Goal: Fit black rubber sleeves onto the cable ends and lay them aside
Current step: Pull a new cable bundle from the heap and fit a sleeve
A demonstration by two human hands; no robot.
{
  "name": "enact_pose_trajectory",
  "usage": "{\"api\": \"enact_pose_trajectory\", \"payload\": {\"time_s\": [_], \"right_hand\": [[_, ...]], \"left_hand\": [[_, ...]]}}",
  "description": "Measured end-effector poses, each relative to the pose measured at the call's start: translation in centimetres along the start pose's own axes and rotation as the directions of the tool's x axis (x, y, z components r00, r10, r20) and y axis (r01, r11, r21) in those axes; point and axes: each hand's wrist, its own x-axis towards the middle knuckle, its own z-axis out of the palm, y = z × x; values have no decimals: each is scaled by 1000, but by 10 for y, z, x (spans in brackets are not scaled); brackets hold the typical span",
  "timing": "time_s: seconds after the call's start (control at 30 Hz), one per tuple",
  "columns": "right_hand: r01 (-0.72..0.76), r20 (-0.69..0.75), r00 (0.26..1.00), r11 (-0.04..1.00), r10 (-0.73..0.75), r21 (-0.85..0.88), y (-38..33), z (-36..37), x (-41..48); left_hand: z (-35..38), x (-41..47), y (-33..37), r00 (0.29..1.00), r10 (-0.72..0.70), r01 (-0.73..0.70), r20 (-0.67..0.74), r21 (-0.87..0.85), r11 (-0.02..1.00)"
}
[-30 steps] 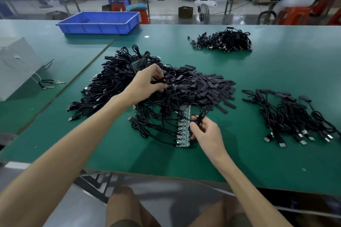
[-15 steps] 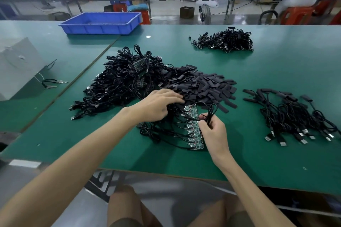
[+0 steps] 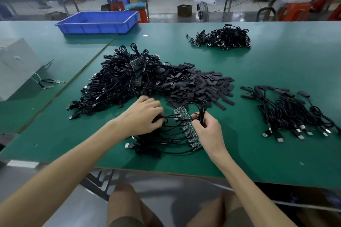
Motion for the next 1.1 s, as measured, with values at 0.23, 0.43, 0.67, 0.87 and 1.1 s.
{"api": "enact_pose_trajectory", "payload": {"time_s": [0.23, 0.43, 0.67, 0.87, 1.1], "right_hand": [[3, 27, 1000, 1000, -3, -3, 3, -1, 2], [39, 54, 998, 999, -37, -32, 1, 0, 3], [58, 52, 997, 998, -57, -4, 3, -3, 2], [33, 42, 999, 999, -33, -7, 0, -2, 1], [21, 21, 1000, 1000, -21, 24, 1, -2, 0]], "left_hand": [[11, -5, -6, 975, -183, 209, 129, -232, 950], [-11, 13, -7, 913, -246, 353, 324, -330, 876], [-27, 45, 10, 960, -209, 278, 183, -631, 724], [-27, 55, 10, 959, -175, 278, 222, -635, 720], [-27, 55, 12, 944, -190, 322, 268, -639, 698]]}}
